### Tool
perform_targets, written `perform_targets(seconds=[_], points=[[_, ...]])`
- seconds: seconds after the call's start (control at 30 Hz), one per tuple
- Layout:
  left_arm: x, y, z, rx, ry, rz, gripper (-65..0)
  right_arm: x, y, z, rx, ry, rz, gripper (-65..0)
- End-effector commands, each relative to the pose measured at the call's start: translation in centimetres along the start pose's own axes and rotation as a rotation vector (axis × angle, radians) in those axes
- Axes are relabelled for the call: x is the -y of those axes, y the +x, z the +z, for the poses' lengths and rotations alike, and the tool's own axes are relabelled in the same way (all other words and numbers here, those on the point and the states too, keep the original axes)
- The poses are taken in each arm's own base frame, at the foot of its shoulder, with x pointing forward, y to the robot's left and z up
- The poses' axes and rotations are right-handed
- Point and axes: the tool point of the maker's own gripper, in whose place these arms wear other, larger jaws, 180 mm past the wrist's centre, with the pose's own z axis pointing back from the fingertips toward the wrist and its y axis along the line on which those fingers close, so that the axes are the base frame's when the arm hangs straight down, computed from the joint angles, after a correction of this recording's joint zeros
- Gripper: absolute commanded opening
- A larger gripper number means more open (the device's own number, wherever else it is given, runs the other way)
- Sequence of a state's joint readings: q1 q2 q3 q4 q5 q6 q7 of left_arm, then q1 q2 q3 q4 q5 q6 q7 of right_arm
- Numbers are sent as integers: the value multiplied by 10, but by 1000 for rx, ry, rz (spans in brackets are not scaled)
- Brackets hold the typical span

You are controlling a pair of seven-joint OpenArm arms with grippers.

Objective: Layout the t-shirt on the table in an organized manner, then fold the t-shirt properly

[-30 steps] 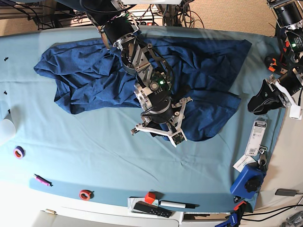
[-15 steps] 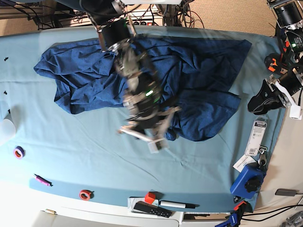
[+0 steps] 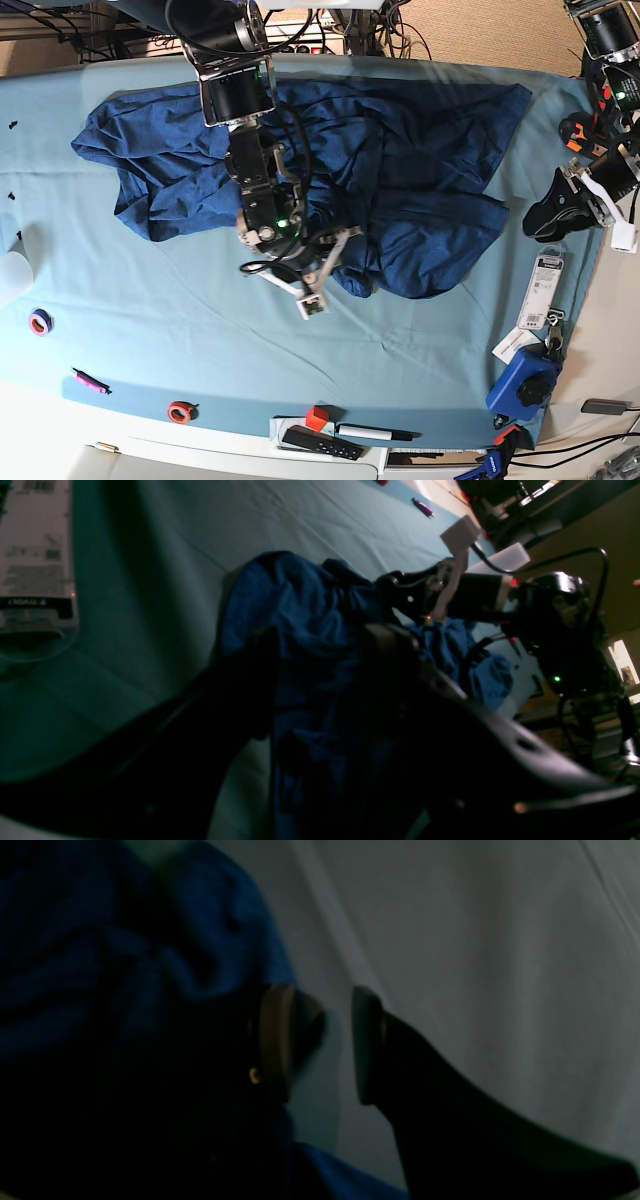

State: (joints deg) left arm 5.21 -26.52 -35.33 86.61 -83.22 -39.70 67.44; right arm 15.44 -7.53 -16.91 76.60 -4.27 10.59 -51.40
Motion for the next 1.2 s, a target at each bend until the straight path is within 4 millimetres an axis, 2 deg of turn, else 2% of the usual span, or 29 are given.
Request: perform_targets(seconds=[0.0,0.07,0.3,0.47,0.6,0.77,0.87,0.93,1.03,1.07,1.13,1.17], points=[[5,18,3,45,-17,-34,-375,-1,25,4,66,4,7,-520],[5,18,3,45,-17,-34,-375,-2,24,4,60,5,13,-650],[5,18,3,45,-17,-34,-375,6,23,4,53,-37,47,-650],[5,18,3,45,-17,-34,-375,-1,28,6,65,-27,60,-650],[5,18,3,45,-17,-34,-375,-29,50,22,132,5,148,-650],[5,18,3,45,-17,-34,-375,-73,81,57,257,7,263,-650],[5,18,3,45,-17,-34,-375,-86,85,65,271,-27,320,-650],[5,18,3,45,-17,-34,-375,-81,80,64,246,-86,328,-650],[5,18,3,45,-17,-34,-375,-63,70,56,204,-143,315,-650],[5,18,3,45,-17,-34,-375,-55,66,51,188,-150,293,-602],[5,18,3,45,-17,-34,-375,-37,54,38,146,-154,224,-444],[5,18,3,45,-17,-34,-375,-27,47,31,127,-152,180,-385]])
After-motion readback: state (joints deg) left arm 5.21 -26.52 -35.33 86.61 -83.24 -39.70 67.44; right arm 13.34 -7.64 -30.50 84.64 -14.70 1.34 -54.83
